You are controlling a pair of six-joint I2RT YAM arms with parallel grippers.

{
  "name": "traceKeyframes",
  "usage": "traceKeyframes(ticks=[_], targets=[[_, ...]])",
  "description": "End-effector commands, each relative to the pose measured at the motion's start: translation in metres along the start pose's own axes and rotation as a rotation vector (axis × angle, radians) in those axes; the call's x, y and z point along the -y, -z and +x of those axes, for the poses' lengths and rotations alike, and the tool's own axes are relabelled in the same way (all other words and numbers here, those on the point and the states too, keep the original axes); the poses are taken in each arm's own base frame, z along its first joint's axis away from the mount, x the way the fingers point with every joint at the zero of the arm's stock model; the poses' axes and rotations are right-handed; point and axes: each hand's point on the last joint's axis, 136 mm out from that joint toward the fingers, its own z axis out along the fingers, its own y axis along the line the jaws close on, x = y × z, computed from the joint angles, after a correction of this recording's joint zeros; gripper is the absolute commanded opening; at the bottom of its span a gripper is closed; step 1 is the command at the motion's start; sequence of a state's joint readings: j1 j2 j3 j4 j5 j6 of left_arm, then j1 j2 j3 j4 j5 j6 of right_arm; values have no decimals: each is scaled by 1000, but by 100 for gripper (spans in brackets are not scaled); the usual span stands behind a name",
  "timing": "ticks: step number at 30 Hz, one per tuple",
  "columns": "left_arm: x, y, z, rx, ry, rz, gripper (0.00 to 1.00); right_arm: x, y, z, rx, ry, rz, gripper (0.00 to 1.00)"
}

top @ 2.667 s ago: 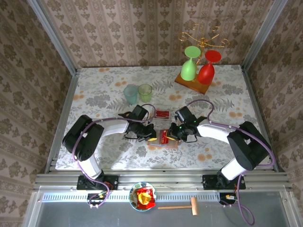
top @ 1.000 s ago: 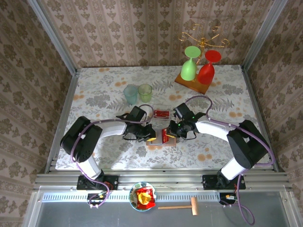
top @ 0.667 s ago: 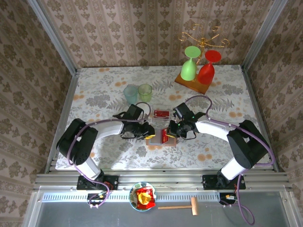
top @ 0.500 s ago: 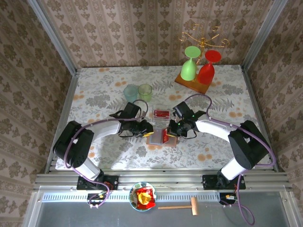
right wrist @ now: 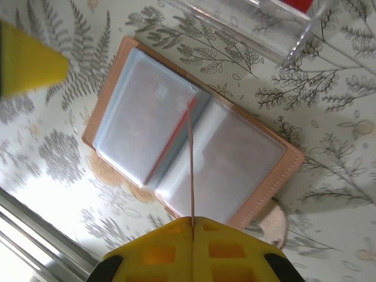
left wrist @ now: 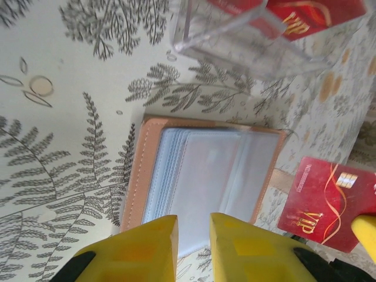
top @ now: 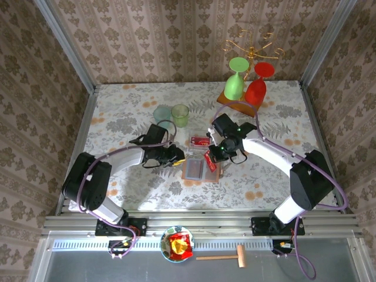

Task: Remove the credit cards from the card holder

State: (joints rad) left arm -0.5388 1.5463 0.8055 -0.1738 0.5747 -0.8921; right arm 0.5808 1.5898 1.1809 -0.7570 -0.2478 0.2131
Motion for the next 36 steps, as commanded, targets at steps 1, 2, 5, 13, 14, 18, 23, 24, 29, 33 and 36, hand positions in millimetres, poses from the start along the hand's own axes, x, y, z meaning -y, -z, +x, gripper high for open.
traceKeyframes(ticks=[1,2,5,13,14,18,23,24,29,33,36], targets=[[-1,12,-5,35,-18,0,22,9,2,13,-121,248,73,0],[-3,14,-6,43,-14,0,22,7,2,12,-137,314,76,0],[-6,18,-8,55,-5,2,22,0,4,4,-150,471,68,0],[-7,31,-10,101,-7,23,25,2,3,-19,-219,774,87,0],[-6,33,-11,107,-11,27,26,3,3,-22,-239,803,92,0],[-9,42,-18,139,-3,31,28,6,0,-40,-276,884,110,0],[-9,49,-27,182,-3,44,28,6,-2,-63,-269,929,102,0],[-9,50,-28,187,1,45,28,6,-2,-67,-267,935,101,0],[-11,52,-32,195,12,45,29,11,-3,-81,-267,952,90,0],[-15,52,-34,200,30,41,28,12,-4,-93,-266,963,84,0],[-15,52,-35,201,33,41,29,13,-7,-100,-265,966,72,0]])
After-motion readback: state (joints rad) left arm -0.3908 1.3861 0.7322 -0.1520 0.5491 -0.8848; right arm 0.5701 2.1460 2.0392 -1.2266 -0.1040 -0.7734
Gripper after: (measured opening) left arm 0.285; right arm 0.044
